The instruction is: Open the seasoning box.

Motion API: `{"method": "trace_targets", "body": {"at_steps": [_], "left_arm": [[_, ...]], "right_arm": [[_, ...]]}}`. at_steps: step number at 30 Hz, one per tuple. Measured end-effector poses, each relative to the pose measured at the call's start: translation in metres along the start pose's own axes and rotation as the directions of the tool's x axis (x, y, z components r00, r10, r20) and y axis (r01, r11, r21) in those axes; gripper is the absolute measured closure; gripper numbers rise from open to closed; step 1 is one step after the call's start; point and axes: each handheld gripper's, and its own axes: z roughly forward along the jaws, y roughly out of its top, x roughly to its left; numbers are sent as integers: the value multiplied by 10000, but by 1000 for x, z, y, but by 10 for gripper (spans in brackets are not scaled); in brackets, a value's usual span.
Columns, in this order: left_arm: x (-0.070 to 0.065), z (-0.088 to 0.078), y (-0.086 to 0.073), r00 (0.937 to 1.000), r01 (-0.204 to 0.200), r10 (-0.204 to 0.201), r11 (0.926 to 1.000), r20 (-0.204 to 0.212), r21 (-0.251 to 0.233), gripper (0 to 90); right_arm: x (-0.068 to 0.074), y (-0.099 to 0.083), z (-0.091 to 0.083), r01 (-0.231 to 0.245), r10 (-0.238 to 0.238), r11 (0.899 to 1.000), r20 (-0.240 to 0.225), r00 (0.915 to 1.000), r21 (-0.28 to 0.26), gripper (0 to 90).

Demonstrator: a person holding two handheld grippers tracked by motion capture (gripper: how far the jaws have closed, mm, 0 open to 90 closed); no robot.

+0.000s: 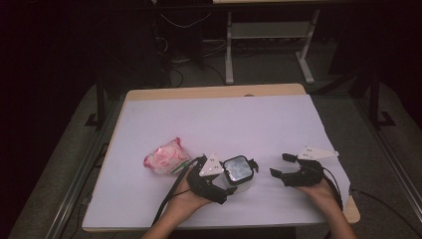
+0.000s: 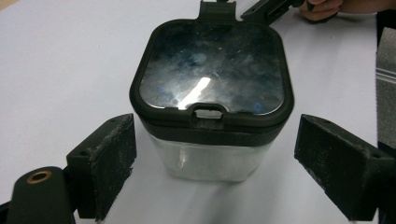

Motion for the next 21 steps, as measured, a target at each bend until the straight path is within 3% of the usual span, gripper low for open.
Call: {"method": "trace_targets", "body": {"at_steps": [5,21], "left_arm": [[4,4,-1,9997,209,-209,9998,116,22,141],[6,3,-1,9985,287,-282,9995,459,-109,182]], "right_arm": [[0,0,0,4,-4,10000,0,10000,-13,204],[0,0,1,84,-84,10000,0,10000,53,206]]}}
